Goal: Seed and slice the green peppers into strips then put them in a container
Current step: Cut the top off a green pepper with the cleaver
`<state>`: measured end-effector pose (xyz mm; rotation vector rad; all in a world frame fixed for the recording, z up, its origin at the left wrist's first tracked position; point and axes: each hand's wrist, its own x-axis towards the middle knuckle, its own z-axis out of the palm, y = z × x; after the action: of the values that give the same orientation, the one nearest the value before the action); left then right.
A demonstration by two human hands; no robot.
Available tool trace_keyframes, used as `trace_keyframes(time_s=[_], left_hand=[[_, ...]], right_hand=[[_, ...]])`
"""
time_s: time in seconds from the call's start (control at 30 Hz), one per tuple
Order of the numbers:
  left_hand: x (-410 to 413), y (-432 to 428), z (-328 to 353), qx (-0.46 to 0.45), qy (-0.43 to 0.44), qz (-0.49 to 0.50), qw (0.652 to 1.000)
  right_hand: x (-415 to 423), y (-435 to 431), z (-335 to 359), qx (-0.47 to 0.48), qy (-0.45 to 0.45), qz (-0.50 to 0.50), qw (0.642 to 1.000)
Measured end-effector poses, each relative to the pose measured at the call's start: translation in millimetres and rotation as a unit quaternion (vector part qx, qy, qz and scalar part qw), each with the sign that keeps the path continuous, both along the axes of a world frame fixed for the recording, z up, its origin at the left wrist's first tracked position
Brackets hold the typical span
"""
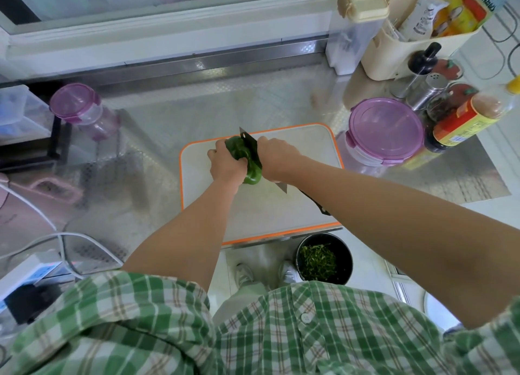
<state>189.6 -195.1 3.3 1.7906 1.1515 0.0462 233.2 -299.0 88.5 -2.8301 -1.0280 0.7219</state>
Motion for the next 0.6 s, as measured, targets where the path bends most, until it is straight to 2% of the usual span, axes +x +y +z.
trace_keyframes(time_s=[0.6], left_hand=[[-2, 2, -3, 0.034, 0.006, -0.029, 0.999]], right_hand=[[-2, 6, -2, -0.029, -0.024, 0.002, 0.999]])
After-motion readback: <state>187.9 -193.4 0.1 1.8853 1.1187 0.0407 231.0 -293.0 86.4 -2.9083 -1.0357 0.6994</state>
